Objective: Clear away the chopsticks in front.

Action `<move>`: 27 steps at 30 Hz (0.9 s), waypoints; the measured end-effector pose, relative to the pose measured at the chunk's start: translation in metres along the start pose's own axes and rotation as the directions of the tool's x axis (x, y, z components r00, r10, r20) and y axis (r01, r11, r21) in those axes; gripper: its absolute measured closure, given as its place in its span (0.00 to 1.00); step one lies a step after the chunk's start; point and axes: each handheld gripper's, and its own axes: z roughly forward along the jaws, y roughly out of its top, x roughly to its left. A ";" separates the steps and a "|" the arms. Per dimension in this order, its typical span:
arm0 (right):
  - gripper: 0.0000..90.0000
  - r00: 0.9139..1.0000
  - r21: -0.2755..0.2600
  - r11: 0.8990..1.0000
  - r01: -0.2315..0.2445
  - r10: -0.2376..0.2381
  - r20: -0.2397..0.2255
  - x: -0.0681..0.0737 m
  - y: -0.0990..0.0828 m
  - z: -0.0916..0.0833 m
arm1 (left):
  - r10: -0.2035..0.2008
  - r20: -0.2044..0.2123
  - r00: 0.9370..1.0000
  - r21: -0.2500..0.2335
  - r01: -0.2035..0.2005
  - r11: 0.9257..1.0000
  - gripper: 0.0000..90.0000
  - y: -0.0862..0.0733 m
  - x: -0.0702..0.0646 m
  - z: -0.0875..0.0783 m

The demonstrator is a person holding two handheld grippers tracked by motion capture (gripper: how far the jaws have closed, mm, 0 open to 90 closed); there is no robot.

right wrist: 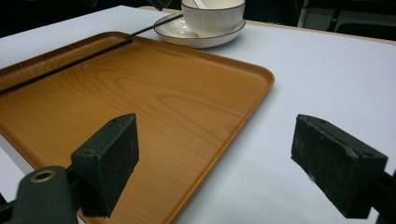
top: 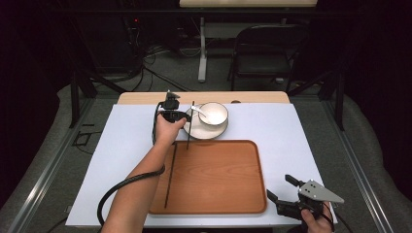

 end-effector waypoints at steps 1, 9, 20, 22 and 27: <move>0.16 1.000 0.001 1.000 -0.004 0.004 0.000 0.000 0.000 0.000 | -0.002 0.001 1.000 0.010 0.002 1.000 0.79 0.000 0.000 0.002; 0.16 1.000 0.000 1.000 -0.007 0.007 -0.004 0.000 0.000 -0.001 | -0.034 -0.019 0.999 0.055 0.035 0.998 0.82 0.000 0.001 0.016; 0.16 1.000 0.000 1.000 -0.008 0.008 -0.004 0.000 0.000 0.000 | -0.092 -0.014 0.996 0.121 0.093 0.988 0.88 0.002 0.001 0.023; 0.16 1.000 0.001 1.000 -0.006 0.006 -0.005 0.000 0.000 0.000 | -0.105 -0.021 0.994 0.126 0.107 0.986 0.90 0.002 0.001 0.023; 0.16 1.000 0.000 1.000 -0.007 0.007 -0.004 0.000 0.000 -0.001 | -0.121 -0.017 0.992 0.131 0.123 0.984 0.94 0.002 0.003 0.024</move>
